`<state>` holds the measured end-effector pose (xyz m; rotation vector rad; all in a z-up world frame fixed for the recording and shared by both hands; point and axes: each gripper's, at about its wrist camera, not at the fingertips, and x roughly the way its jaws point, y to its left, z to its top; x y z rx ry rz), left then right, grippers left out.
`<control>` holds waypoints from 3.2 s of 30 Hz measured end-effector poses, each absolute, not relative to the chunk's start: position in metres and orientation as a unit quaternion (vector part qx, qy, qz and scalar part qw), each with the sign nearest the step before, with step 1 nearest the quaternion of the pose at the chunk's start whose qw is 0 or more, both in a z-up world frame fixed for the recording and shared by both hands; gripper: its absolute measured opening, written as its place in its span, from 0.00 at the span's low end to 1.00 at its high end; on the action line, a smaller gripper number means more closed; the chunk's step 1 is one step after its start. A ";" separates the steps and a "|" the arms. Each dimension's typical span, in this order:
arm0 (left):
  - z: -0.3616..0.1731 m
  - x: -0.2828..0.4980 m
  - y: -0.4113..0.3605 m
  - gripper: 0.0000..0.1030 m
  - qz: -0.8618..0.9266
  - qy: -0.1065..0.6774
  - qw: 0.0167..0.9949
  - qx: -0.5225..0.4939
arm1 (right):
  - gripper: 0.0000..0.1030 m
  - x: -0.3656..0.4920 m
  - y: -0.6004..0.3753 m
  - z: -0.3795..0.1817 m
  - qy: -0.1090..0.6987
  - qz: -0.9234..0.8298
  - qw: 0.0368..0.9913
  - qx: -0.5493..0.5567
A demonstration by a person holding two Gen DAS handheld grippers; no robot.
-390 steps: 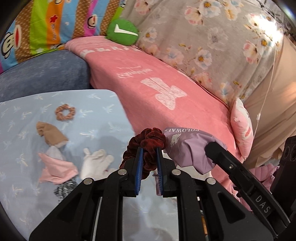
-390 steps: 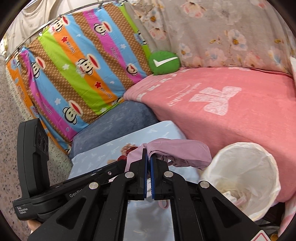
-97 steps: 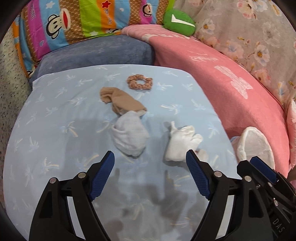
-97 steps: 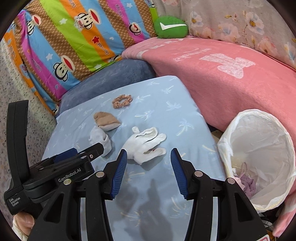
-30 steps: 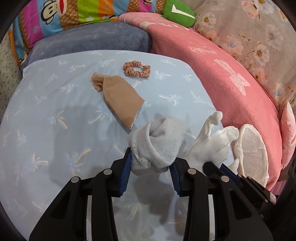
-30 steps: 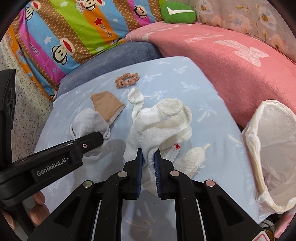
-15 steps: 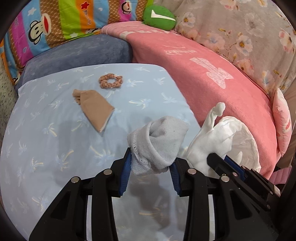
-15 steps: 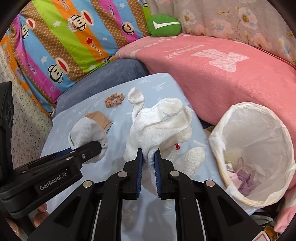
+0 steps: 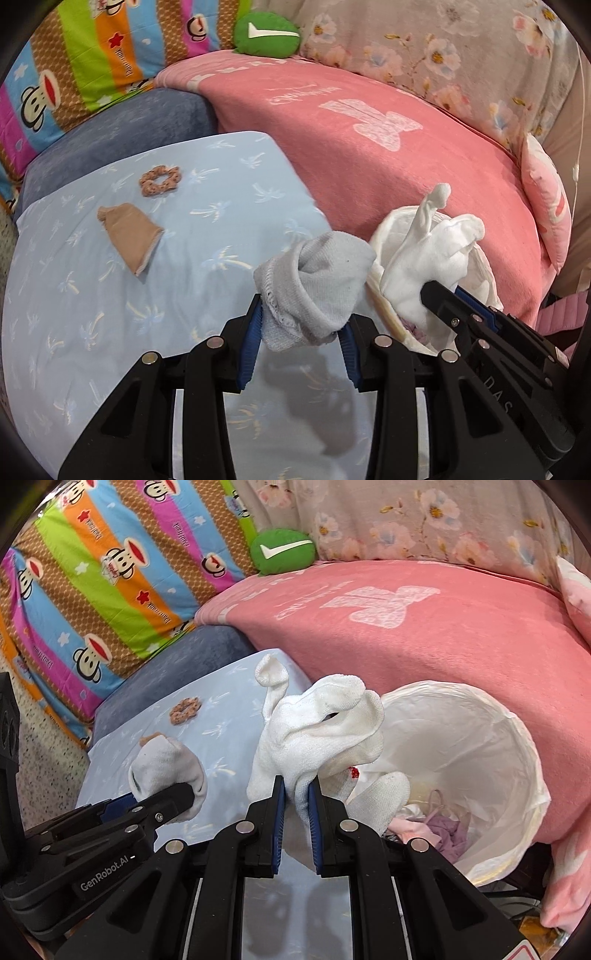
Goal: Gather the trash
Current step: 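Carry both items over the white bin and open both grippers to drop them, then move both grippers back toward the beige sock and tan scrunchie on the table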
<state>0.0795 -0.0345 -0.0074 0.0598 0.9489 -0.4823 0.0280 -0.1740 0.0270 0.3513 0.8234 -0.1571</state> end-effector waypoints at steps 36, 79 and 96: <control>0.002 0.068 -0.151 0.75 -0.292 0.422 0.853 0.092 | 0.19 -0.005 -0.290 0.017 0.373 -0.171 0.885 0.219; -0.008 0.093 -0.043 0.75 -0.219 0.441 0.870 0.024 | 0.31 0.028 -0.192 0.021 0.401 -0.107 0.897 0.152; -0.028 0.118 0.033 0.75 -0.160 0.465 0.871 -0.021 | 0.32 0.064 -0.127 0.011 0.425 -0.060 0.896 0.114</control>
